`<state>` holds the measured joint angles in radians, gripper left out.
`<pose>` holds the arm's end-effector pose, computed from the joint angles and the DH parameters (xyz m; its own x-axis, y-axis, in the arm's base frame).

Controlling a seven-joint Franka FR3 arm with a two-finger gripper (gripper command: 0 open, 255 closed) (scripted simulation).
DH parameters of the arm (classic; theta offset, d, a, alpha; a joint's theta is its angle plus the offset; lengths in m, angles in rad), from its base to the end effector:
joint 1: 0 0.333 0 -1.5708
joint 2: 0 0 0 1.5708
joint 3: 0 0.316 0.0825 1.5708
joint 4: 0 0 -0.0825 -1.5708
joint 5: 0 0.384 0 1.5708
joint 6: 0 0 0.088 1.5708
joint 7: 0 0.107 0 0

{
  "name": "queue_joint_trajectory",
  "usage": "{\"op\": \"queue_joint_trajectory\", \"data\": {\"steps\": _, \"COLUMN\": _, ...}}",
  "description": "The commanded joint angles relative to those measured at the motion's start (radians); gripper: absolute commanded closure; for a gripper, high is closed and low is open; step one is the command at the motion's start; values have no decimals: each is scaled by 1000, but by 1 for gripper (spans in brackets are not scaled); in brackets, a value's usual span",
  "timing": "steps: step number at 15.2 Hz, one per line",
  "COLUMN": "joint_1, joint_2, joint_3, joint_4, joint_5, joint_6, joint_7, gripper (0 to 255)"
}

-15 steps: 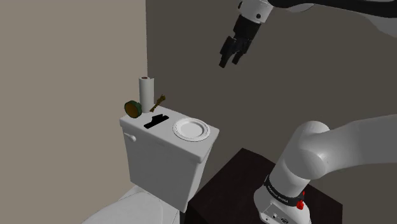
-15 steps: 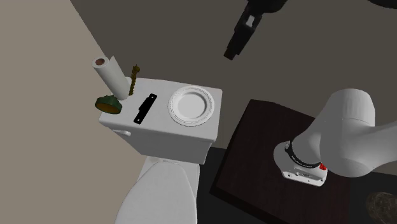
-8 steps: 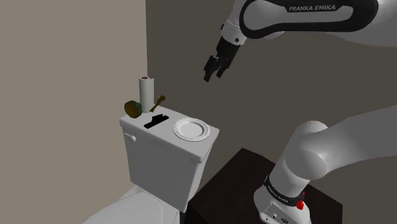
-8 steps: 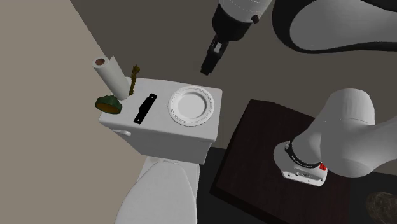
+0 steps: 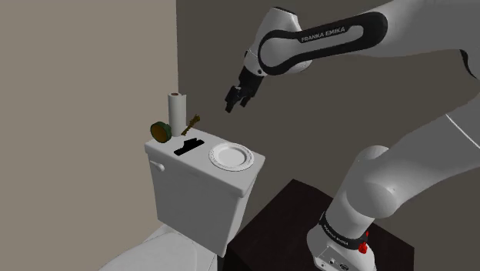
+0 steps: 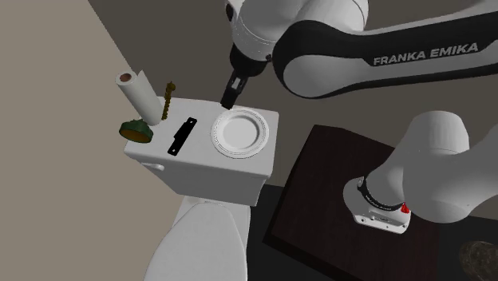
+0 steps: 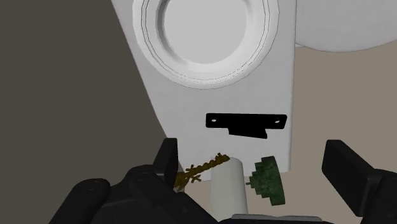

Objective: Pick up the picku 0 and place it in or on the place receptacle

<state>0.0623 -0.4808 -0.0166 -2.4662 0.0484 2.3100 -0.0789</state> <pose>0.4288 0.0201 0.4988 0.9429 0.0887 0.3210 0.1027 -0.9944 -0.0267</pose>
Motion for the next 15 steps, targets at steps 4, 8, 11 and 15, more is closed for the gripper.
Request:
{"op": "queue_joint_trajectory", "data": {"steps": 4, "joint_1": 29, "joint_2": 176, "joint_3": -10, "joint_4": 14, "joint_5": 40, "joint_6": 185, "joint_7": -42, "gripper": 0}}
{"op": "queue_joint_trajectory", "data": {"steps": 8, "joint_1": 54, "joint_2": 330, "joint_3": -18, "joint_4": 60, "joint_5": 90, "joint_6": 308, "joint_7": -91, "gripper": 0}}
{"op": "queue_joint_trajectory", "data": {"steps": 11, "joint_1": 71, "joint_2": 448, "joint_3": -19, "joint_4": 111, "joint_5": 142, "joint_6": 387, "joint_7": -139, "gripper": 0}}
{"op": "queue_joint_trajectory", "data": {"steps": 15, "joint_1": 78, "joint_2": 607, "joint_3": -4, "joint_4": 200, "joint_5": 223, "joint_6": 470, "joint_7": -215, "gripper": 0}}
